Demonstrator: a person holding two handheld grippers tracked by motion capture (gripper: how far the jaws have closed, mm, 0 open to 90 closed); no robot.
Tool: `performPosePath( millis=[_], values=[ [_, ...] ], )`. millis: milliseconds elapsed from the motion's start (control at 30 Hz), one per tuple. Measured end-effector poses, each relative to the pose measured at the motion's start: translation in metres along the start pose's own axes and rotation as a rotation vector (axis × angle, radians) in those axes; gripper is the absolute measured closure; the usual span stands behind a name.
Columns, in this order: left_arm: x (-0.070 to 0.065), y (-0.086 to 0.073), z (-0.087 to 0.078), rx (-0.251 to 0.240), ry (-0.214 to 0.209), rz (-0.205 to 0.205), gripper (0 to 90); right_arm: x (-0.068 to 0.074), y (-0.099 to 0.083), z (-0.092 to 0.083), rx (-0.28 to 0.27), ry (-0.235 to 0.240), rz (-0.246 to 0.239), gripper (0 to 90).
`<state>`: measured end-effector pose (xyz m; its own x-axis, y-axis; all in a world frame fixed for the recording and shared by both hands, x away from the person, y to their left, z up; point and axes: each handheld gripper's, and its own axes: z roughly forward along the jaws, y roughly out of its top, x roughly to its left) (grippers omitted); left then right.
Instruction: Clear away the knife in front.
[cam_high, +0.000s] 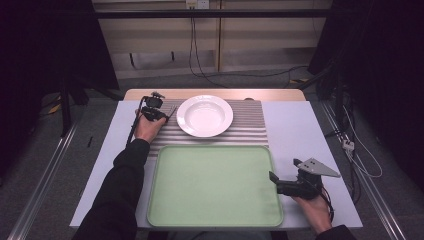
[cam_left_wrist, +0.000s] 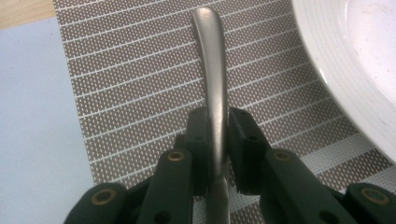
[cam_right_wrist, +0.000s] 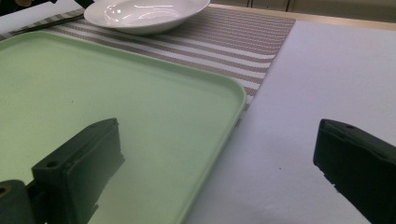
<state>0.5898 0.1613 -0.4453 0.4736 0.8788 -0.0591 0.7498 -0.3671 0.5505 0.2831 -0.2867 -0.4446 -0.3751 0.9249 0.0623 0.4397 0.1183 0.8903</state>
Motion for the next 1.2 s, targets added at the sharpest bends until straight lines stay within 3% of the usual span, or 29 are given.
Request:
performPosePath(
  millis=[200,467,767,900,1200],
  values=[
    [0.0006,0.0003,0.0005,-0.002,-0.002,-0.004,78.6,0.0001,-0.0001,-0.0008,0.000,0.000,0.001,0.8],
    [0.0004,0.0018,0.0009,0.008,0.000,0.020,78.7,0.0005,0.0001,0.0002,0.003,0.001,-0.002,0.8],
    [0.0015,0.0056,0.0013,0.028,-0.014,-0.016,79.9,0.0007,0.0003,0.0013,0.003,0.003,-0.003,0.8],
    [0.0054,0.0052,0.0002,0.032,-0.035,-0.022,80.0,0.0005,0.0003,0.0011,0.003,0.002,-0.001,0.8],
    [0.0050,0.0049,-0.0032,0.034,-0.030,-0.020,80.0,0.0007,0.0002,0.0012,0.004,-0.001,-0.004,0.8]
  ],
)
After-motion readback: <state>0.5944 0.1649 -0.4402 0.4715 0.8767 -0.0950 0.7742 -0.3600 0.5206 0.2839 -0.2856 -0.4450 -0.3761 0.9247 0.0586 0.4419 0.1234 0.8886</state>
